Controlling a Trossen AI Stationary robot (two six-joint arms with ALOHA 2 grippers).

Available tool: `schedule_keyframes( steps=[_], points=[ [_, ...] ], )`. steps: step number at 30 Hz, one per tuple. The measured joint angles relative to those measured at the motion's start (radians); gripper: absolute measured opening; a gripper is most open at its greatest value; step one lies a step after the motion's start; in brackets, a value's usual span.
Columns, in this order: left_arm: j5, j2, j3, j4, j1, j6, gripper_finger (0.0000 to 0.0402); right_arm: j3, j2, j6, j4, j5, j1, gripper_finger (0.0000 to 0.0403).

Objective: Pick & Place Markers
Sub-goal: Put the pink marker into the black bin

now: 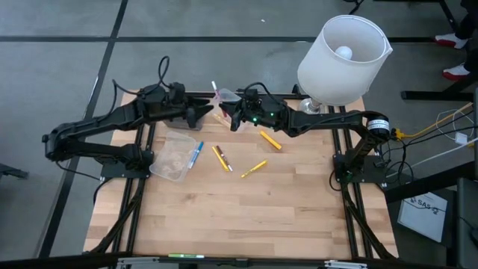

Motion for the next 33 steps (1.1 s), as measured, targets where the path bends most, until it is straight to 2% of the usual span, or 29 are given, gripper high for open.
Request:
schedule_keyframes(
  steps=[9, 13, 19, 23, 33],
  points=[
    [0.1, 0.053, 0.0, 0.108, 0.006, 0.031, 0.0219, 0.0, 0.0, -0.006, 0.009, -0.058, 0.014, 0.0039],
    [0.097, 0.063, 0.0, 0.131, 0.007, 0.035, 0.0216, 0.0, 0.001, -0.019, 0.005, -0.111, 0.014, 0.0039],
    [0.096, 0.064, 0.0, 0.127, 0.023, 0.036, 0.0203, 0.0, 0.001, -0.039, 0.006, -0.114, 0.018, 0.0039],
    [0.097, 0.063, 0.0, 0.127, 0.031, 0.036, 0.017, 0.0, 0.001, -0.049, 0.006, -0.114, 0.018, 0.0039],
    [0.101, 0.063, 0.0, 0.126, 0.03, 0.047, 0.0032, 0.0, 0.001, -0.064, 0.005, -0.117, 0.018, 0.0039]
  ],
)
